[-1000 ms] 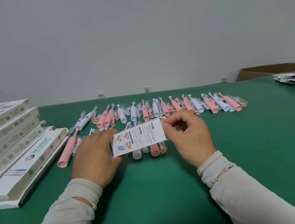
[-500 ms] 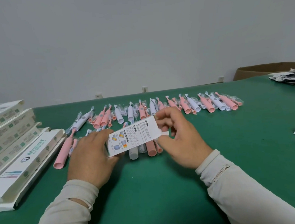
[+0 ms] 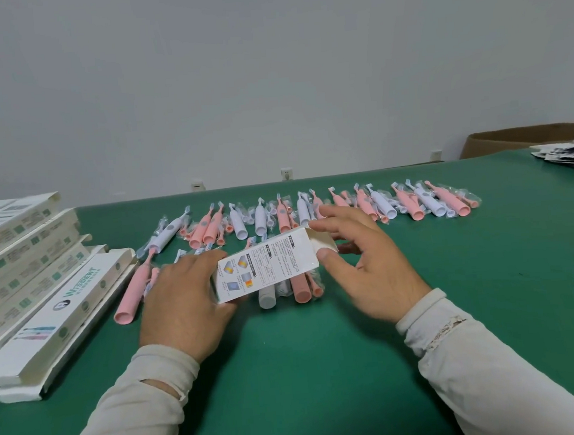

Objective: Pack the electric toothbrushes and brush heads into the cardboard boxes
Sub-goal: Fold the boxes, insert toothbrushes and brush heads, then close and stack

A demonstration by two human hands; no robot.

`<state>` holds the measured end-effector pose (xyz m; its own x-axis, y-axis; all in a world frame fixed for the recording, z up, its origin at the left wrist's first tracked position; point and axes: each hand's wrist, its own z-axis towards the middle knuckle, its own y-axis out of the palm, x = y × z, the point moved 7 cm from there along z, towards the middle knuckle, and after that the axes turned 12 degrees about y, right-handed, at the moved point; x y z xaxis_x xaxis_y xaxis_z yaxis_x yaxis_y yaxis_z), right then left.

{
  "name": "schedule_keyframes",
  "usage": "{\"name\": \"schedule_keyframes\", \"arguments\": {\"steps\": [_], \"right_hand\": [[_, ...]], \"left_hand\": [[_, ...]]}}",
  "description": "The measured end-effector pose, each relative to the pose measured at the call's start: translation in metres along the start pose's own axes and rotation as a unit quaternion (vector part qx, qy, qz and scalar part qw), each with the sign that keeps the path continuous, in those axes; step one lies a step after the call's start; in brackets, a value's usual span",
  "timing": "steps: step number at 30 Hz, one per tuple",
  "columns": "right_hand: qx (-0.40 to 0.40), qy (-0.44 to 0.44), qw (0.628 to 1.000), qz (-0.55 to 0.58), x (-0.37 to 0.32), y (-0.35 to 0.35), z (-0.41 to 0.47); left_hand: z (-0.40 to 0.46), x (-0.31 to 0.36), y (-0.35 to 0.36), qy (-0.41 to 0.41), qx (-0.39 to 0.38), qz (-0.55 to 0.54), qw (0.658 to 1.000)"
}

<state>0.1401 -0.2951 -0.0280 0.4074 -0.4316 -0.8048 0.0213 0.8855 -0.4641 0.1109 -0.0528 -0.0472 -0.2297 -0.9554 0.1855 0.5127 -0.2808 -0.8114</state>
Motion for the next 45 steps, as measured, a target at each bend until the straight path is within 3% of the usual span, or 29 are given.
{"name": "schedule_keyframes", "arguments": {"steps": [3,8,13,21,26,36,45], "right_hand": [[0.014,0.009,0.999,0.033,0.002,0.001,0.002],[0.009,0.069,0.981,0.181,0.011,0.005,0.007],[0.007,0.039,0.984,0.172,0.004,0.007,0.005],[-0.031,0.091,0.927,0.364,0.01,0.011,0.007],[-0.043,0.076,0.932,0.35,0.008,0.009,0.008],[0.069,0.066,0.946,0.308,0.012,-0.008,0.008],[0.053,0.017,0.977,0.205,0.001,-0.005,0.004]], "left_hand": [[0.0,0.003,-0.001,0.011,0.001,0.0,1.0],[-0.002,0.008,-0.002,0.011,0.012,-0.023,1.0],[-0.003,0.007,-0.001,0.004,0.002,-0.036,0.999],[-0.002,0.01,0.006,0.018,-0.05,-0.088,0.995],[-0.001,0.009,0.006,0.022,-0.049,-0.088,0.995],[0.0,0.002,0.003,-0.001,-0.024,-0.023,0.999],[-0.002,0.001,0.009,-0.009,-0.047,-0.044,0.998]]}}
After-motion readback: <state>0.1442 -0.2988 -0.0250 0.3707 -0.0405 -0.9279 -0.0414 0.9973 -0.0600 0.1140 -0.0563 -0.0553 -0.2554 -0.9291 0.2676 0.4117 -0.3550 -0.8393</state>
